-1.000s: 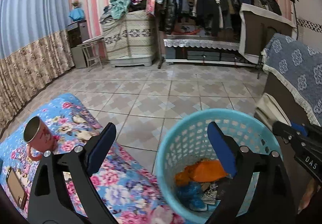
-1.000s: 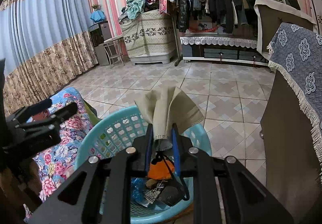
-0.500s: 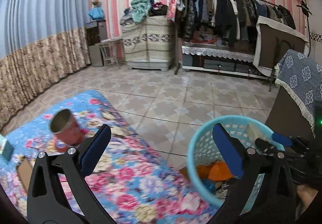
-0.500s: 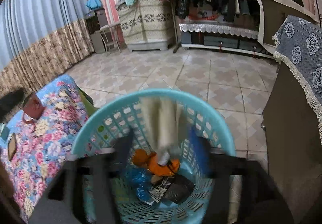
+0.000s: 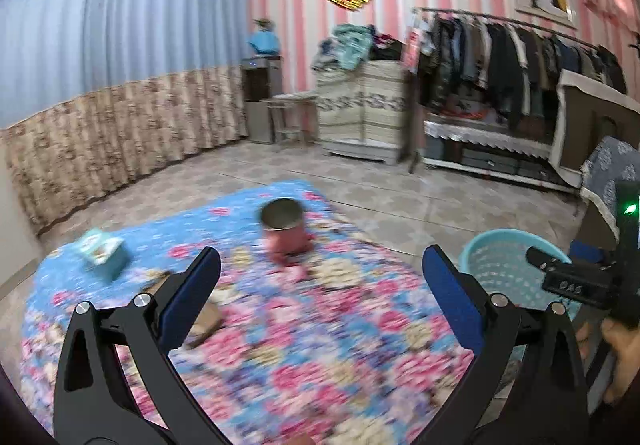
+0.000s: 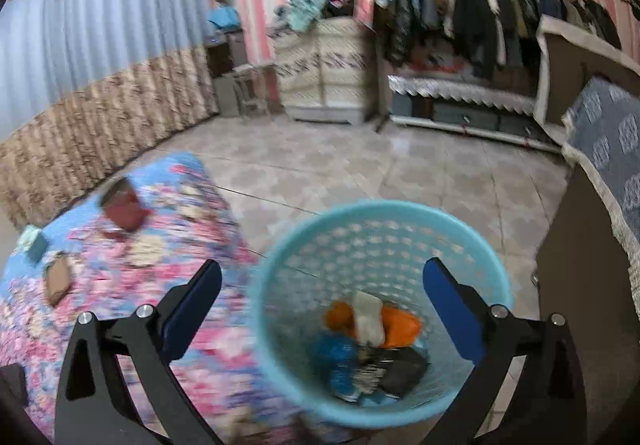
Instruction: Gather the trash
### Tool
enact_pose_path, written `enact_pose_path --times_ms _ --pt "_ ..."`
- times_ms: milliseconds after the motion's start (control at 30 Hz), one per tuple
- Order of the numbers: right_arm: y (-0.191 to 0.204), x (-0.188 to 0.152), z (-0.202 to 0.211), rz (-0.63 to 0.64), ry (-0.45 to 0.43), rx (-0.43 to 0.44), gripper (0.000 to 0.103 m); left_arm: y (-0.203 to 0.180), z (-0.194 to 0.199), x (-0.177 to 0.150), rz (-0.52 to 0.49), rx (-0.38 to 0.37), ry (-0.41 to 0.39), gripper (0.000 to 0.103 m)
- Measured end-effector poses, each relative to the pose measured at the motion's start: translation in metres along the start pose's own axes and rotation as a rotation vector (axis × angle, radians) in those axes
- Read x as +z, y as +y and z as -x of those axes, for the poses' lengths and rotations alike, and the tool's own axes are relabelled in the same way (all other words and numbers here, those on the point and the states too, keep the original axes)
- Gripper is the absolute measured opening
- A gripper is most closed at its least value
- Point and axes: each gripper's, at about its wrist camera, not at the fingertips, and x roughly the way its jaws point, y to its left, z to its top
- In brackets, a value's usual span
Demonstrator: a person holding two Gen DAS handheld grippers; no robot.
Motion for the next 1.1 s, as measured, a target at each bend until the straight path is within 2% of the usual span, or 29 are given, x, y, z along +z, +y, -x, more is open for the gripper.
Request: enact_pose_path --times_ms 267,467,567,667,733,933,1100 --pt "0.088 -0.008 0.071 0.044 -0.108 0.187 0.098 0.073 0.058 -0.033 0.083 0.12 -0.011 0.098" --pt "0.147 -0.053 0.103 0.082 -0.132 0.299 0.098 0.108 0.083 -0.069 0.115 0.194 0.022 0.098" --pt "0.169 -0.077 0.115 0.136 -0.172 0.314 0.098 0.12 0.091 -0.086 0.14 0.218 0.029 0.098" --pt "0.178 -0.097 0.118 0.181 -0.185 0.322 0.098 0.124 0.096 -0.103 0.147 0.244 0.036 0.098" --pt "0.18 -0.112 0.118 0.2 -0.162 0.333 0.098 0.125 0.096 -0.113 0.138 0.256 0.049 0.098" --pt "0.179 -0.118 0.129 0.223 -0.206 0.325 0.098 0.122 0.098 -0.129 0.155 0.252 0.038 0.098" --pt "0.18 -0.121 0.127 0.241 -0.198 0.336 0.098 0.124 0.099 -0.134 0.159 0.239 0.018 0.098"
